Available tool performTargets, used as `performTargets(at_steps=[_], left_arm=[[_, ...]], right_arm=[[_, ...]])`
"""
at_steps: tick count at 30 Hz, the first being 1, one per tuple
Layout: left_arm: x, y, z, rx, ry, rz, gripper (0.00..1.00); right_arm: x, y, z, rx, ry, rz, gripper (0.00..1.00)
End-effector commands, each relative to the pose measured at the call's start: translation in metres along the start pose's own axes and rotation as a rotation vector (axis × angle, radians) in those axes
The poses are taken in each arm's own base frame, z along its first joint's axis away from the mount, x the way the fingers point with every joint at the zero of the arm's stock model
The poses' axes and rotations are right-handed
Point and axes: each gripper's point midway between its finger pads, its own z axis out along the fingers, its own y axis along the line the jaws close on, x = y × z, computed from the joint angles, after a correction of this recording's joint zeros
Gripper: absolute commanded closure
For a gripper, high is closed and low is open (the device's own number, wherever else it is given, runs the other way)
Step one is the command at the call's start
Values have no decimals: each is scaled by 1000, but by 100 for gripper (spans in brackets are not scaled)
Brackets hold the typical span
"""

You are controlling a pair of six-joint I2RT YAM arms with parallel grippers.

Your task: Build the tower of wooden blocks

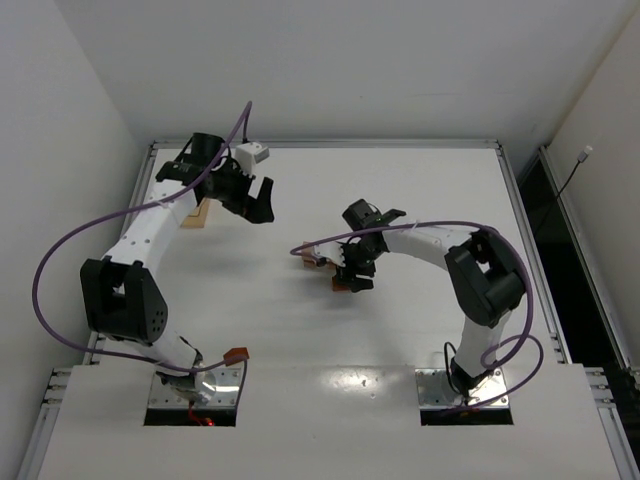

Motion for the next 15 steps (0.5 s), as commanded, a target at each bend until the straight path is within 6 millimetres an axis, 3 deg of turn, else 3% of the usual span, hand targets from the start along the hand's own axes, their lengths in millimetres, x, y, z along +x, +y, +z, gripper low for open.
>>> performTargets(at_steps=[1, 15], left_arm=[[-20, 4, -7, -6, -56, 22, 1], [-17, 5, -2, 7, -43, 22, 1]], right_arm=[[-9, -8, -3, 17, -11, -26, 41], [-5, 4, 5, -14, 23, -46, 53]])
